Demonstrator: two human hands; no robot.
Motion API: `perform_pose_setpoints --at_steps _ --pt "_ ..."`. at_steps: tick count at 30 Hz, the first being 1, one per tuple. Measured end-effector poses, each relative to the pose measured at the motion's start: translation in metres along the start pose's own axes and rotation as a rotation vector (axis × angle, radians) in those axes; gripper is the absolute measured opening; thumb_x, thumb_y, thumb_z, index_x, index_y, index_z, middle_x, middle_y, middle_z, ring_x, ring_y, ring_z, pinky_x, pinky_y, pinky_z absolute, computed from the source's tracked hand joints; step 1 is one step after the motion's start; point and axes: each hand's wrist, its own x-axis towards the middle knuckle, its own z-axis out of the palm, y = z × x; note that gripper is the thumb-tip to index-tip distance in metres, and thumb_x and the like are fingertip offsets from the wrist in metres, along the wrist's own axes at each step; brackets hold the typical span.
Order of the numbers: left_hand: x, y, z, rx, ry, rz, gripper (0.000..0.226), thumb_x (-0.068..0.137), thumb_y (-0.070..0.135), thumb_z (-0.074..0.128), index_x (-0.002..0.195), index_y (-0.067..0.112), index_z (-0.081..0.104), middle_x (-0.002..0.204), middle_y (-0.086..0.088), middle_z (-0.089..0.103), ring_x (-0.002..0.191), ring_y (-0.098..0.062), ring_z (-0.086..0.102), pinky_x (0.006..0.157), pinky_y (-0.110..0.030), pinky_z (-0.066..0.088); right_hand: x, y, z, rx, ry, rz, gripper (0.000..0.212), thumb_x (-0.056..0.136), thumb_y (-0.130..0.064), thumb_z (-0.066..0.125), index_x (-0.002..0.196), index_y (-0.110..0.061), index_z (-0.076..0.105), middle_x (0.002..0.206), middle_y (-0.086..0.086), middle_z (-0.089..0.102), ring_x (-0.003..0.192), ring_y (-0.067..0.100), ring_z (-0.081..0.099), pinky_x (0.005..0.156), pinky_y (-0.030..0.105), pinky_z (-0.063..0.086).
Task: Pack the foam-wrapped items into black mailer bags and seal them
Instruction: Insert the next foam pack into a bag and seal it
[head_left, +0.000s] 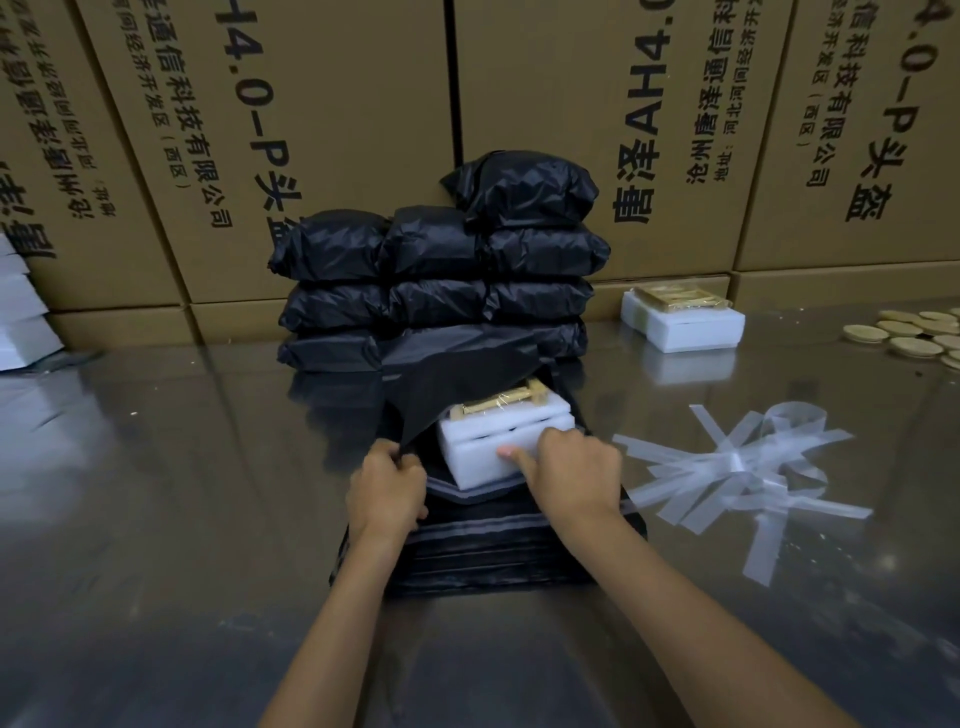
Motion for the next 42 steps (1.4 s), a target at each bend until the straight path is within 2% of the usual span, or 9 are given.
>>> perform_pose_setpoints --at_steps 4,8,16,20,23,29,32,36,42 --pt "0.017 0.017 -0.005 0.149 0.027 0.103 0.038 0.094 0.029 0.056 0.128 0.018 0.040 0.106 -0.012 0.063 0.074 -0.035 0.067 0.052 -0.032 0.052 0.004 -0.007 0.001 0.085 0.057 -0.262 0.028 0.103 -0.042 0.042 0.108 -0.016 0.052 0.088 0.007 0.068 0.085 0.025 0.063 0.058 0.031 0.031" --pt "0.028 0.031 0.005 0.218 0.061 0.137 0.032 0.100 0.026 0.048 0.128 0.012 0.051 0.113 -0.020 0.063 0.094 -0.042 0.064 0.081 -0.047 0.055 -0.004 -0.007 0.009 0.330 0.003 -0.348 0.016 0.103 -0.027 0.040 0.111 -0.015 0.047 0.086 0.003 0.063 0.069 0.023 0.056 0.051 0.033 0.029" --pt "0.025 0.015 0.020 0.062 0.026 0.374 0.041 0.090 -0.005 0.040 0.122 0.017 0.052 0.066 -0.008 0.055 0.054 -0.012 0.048 0.045 -0.024 0.037 -0.023 -0.001 0.019 0.340 0.057 -0.395 0.028 0.099 -0.034 0.043 0.124 -0.022 0.045 0.082 -0.002 0.057 0.068 0.019 0.052 0.052 0.032 0.035" --pt "0.028 0.001 0.011 -0.157 -0.148 0.447 0.030 0.096 -0.001 0.045 0.116 0.017 0.056 0.084 0.002 0.063 0.070 0.003 0.056 0.064 -0.012 0.041 -0.037 -0.007 0.011 0.333 0.117 -0.422 0.030 0.097 -0.038 0.046 0.120 -0.018 0.048 0.083 -0.004 0.064 0.064 0.019 0.059 0.048 0.030 0.027" --pt "0.030 -0.001 0.004 -0.371 -0.289 0.403 0.025 0.099 0.002 0.047 0.110 0.018 0.063 0.100 0.005 0.070 0.095 -0.009 0.065 0.083 -0.025 0.049 -0.047 -0.008 0.002 0.352 0.105 -0.426 0.030 0.097 -0.040 0.044 0.117 -0.018 0.050 0.079 -0.005 0.065 0.062 0.019 0.061 0.048 0.031 0.031" --pt "0.025 -0.006 -0.010 -0.891 -0.702 0.061 0.034 0.098 0.007 0.049 0.117 0.026 0.070 0.121 -0.005 0.070 0.108 -0.021 0.068 0.078 -0.029 0.058 -0.067 -0.007 -0.019 0.331 0.281 -0.416 0.029 0.087 -0.038 0.052 0.106 -0.021 0.066 0.076 -0.008 0.061 0.081 0.008 0.041 0.071 0.020 0.035" --pt "0.024 -0.006 -0.018 -1.046 -0.762 -0.040 0.034 0.086 0.013 0.057 0.113 0.026 0.074 0.122 -0.006 0.070 0.107 -0.020 0.069 0.079 -0.029 0.058 -0.075 -0.011 -0.022 0.461 0.173 -0.432 0.036 0.091 -0.042 0.044 0.116 -0.023 0.062 0.089 -0.006 0.061 0.093 0.009 0.040 0.079 0.022 0.041" --pt "0.026 0.001 -0.024 -0.870 -0.612 -0.023 0.028 0.094 0.016 0.055 0.114 0.026 0.072 0.118 -0.002 0.072 0.109 -0.020 0.068 0.087 -0.034 0.054 -0.074 -0.019 -0.015 0.567 -0.072 -0.466 0.047 0.098 -0.045 0.034 0.142 -0.032 0.045 0.104 -0.010 0.065 0.096 0.012 0.055 0.082 0.033 0.048" --pt "0.010 -0.007 -0.014 0.023 0.142 0.499 0.007 0.101 0.018 0.044 0.100 0.018 0.051 0.070 -0.004 0.060 0.064 -0.022 0.057 0.057 -0.039 0.041 -0.046 -0.037 0.003 0.494 -0.092 -0.457 0.051 0.100 -0.032 0.034 0.149 -0.048 0.034 0.092 -0.009 0.061 0.087 0.016 0.059 0.066 0.035 0.045"
